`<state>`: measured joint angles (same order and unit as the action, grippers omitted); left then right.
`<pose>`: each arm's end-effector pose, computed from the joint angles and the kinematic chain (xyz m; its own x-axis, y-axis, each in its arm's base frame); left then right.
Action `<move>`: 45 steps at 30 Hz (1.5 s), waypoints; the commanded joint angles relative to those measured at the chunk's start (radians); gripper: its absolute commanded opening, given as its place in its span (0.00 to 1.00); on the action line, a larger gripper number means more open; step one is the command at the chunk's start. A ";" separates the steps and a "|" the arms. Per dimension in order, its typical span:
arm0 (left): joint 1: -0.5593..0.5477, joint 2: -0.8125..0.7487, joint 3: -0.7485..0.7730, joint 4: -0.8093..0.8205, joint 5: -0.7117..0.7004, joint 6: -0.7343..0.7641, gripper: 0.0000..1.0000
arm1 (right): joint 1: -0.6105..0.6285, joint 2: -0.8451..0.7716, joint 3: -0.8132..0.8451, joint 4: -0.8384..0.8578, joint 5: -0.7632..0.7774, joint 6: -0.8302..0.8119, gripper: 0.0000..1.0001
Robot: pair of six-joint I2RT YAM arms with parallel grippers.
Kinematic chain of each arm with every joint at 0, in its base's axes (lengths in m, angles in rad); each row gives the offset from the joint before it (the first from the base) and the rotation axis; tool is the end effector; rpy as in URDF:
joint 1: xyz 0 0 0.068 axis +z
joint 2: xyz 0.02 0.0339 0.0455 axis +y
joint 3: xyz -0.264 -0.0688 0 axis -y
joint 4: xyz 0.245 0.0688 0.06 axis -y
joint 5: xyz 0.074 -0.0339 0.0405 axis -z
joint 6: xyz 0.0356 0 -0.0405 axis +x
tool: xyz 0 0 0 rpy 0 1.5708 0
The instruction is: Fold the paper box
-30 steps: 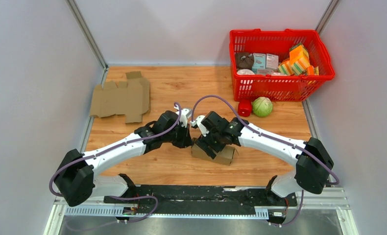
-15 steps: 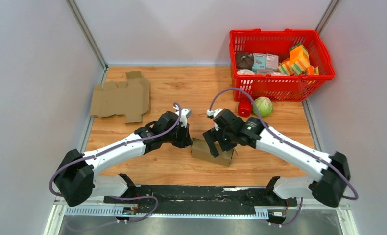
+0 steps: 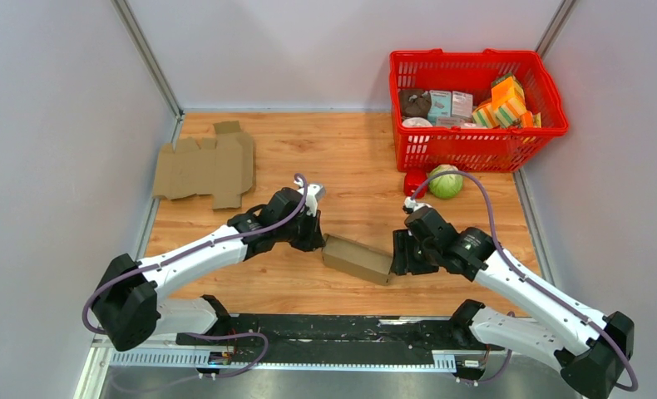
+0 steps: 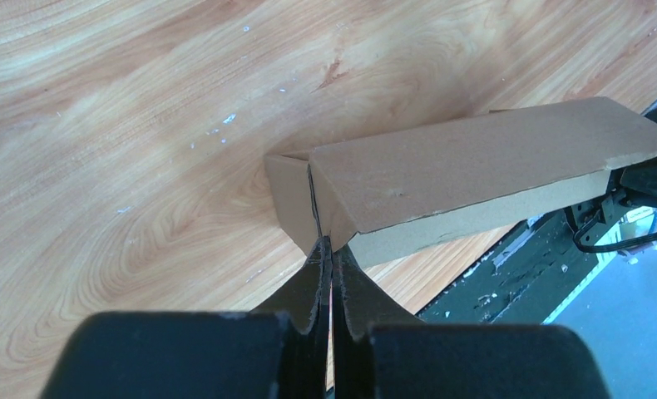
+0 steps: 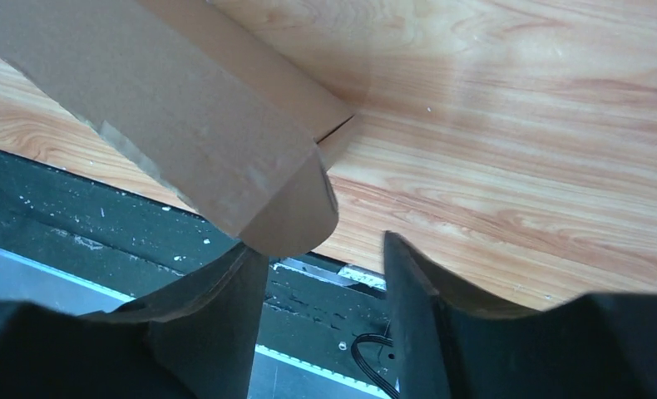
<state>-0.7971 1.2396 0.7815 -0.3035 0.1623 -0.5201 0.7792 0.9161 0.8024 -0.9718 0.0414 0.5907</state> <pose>0.1772 -0.1896 0.2333 -0.8099 0.1272 -0.5726 0.4439 0.7711 -0.4564 0.1153 0.1118 0.2578 -0.9061 -0.1128 -0.4078 -0.2212 0.9479 0.2294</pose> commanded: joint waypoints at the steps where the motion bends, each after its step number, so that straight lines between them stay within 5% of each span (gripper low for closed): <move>1: -0.005 -0.020 0.042 -0.049 -0.006 0.003 0.00 | 0.000 -0.014 0.000 0.071 0.018 0.000 0.58; 4: -0.005 -0.017 0.048 -0.049 0.003 0.003 0.00 | 0.002 -0.011 -0.005 0.100 0.038 0.003 0.55; 20: -0.010 -0.002 0.075 -0.065 0.019 0.014 0.00 | 0.031 0.056 0.063 0.087 0.123 -0.008 0.00; 32: -0.033 0.006 0.081 -0.069 0.002 0.014 0.00 | 0.023 0.150 0.207 -0.034 -0.026 0.096 0.00; 45: -0.057 0.017 0.084 -0.065 -0.014 0.011 0.00 | -0.069 0.145 0.166 -0.012 -0.153 0.133 0.00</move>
<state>-0.8368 1.2457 0.8284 -0.3767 0.1318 -0.5175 0.7261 1.0798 0.9676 -1.0351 -0.0448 0.6926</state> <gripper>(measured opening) 0.007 0.006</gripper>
